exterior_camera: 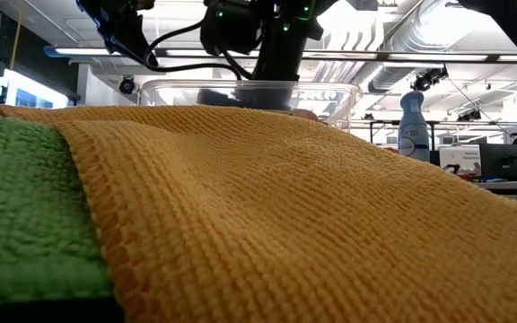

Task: Sort microfiber towel by color & place in baskets
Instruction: Put the yellow microfiber cloth into the top transparent bin

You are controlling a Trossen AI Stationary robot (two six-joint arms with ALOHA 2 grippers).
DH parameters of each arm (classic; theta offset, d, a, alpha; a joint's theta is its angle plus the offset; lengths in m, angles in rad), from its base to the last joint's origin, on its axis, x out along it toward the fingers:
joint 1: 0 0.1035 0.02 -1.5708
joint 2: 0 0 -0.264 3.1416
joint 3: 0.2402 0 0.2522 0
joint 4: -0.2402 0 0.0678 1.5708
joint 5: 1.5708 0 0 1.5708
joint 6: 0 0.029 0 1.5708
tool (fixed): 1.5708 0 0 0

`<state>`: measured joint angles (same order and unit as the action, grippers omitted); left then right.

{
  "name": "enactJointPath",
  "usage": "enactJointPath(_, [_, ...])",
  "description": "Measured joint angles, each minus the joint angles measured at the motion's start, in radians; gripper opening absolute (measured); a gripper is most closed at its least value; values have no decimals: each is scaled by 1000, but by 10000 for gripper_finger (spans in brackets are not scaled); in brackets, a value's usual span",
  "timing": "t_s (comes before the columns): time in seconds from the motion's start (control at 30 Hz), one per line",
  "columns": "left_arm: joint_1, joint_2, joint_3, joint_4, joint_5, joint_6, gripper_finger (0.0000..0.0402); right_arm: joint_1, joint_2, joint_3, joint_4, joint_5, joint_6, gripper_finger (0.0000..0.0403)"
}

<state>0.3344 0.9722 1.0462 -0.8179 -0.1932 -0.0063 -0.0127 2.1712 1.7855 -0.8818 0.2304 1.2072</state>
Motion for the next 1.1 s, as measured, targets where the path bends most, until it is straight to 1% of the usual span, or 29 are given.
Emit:
enactJointPath(0.1, [0,0,0,0,0,0,55,1,0,-1,5,-7,0,0])
enactJointPath(0.27, [0,0,0,0,0,0,55,0,0,1,9,-50,-14,0])
enactJointPath(0.5, [0,0,0,-1,0,-8,55,10,0,63,-8,-55,-66,0])
enactJointPath(0.6, [0,0,0,-1,0,-9,55,14,0,108,-53,-38,-99,1])
enactJointPath(0.77, [0,0,0,-2,0,-20,55,14,0,176,-191,16,-122,2])
enactJointPath(0.87, [0,0,0,-2,0,-27,55,15,0,199,-231,28,-136,21])
enactJointPath(1.1, [0,0,0,-2,0,-43,55,29,-3,217,-256,28,-154,110])
